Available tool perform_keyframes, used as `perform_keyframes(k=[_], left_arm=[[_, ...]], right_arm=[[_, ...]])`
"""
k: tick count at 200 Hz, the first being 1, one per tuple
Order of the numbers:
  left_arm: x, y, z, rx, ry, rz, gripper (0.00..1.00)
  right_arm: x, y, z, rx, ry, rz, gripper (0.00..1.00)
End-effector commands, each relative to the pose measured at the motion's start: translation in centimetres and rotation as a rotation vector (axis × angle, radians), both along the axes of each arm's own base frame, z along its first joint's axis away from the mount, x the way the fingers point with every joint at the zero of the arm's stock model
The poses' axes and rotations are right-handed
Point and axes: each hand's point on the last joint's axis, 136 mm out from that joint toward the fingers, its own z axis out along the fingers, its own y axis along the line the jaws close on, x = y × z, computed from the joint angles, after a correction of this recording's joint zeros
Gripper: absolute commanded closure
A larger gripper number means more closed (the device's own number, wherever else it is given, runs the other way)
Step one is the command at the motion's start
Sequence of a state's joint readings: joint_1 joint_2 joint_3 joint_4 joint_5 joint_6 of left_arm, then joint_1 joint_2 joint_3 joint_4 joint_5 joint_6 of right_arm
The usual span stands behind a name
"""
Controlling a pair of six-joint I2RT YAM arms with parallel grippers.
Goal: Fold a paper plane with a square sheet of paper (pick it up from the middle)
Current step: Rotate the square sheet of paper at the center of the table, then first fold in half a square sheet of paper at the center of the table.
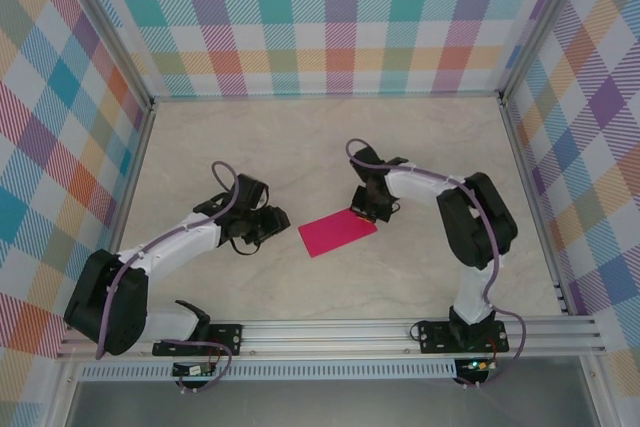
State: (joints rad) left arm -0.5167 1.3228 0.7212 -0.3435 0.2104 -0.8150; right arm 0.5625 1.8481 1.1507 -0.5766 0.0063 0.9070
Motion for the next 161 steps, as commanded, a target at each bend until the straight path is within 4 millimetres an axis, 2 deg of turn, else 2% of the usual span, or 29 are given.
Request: perform_keyframes(k=[1, 26, 42, 63, 88, 119, 161], left_arm=[[-0.2, -3.2, -0.2, -0.103, -0.004, -0.011, 0.63], [-0.7, -6.5, -0.3, -0.166, -0.015, -0.031, 0.75], [-1.0, -8.4, -0.2, -0.196, -0.03, -0.041, 0.82], [-1.4, -10.3, -0.8, -0.203, -0.031, -0.046, 0.91], [-1.6, -11.9, -2.2, -0.204, -0.016, -0.073, 1.0], [-1.2, -13.4, -2.9, -0.207, 0.002, -0.107, 1.0], [-1.2, -13.5, -3.6, -0.188, 0.017, -0.116, 1.0]], right_arm=[[-0.1, 1.2, 1.1, 0.141, -0.055, -0.031, 0.93], [0.3, 2.3, 5.0, 0.253, -0.183, 0.019, 0.92], [-0.9, 2.9, 5.5, 0.335, -0.189, 0.046, 0.92], [-3.5, 3.9, 4.3, 0.457, -0.123, 0.064, 0.93], [-4.5, 5.1, 3.9, 0.556, -0.113, 0.108, 0.94], [-4.5, 6.0, 3.2, 0.586, -0.105, 0.129, 1.0], [-5.3, 6.1, 1.5, 0.567, -0.063, 0.134, 1.0]])
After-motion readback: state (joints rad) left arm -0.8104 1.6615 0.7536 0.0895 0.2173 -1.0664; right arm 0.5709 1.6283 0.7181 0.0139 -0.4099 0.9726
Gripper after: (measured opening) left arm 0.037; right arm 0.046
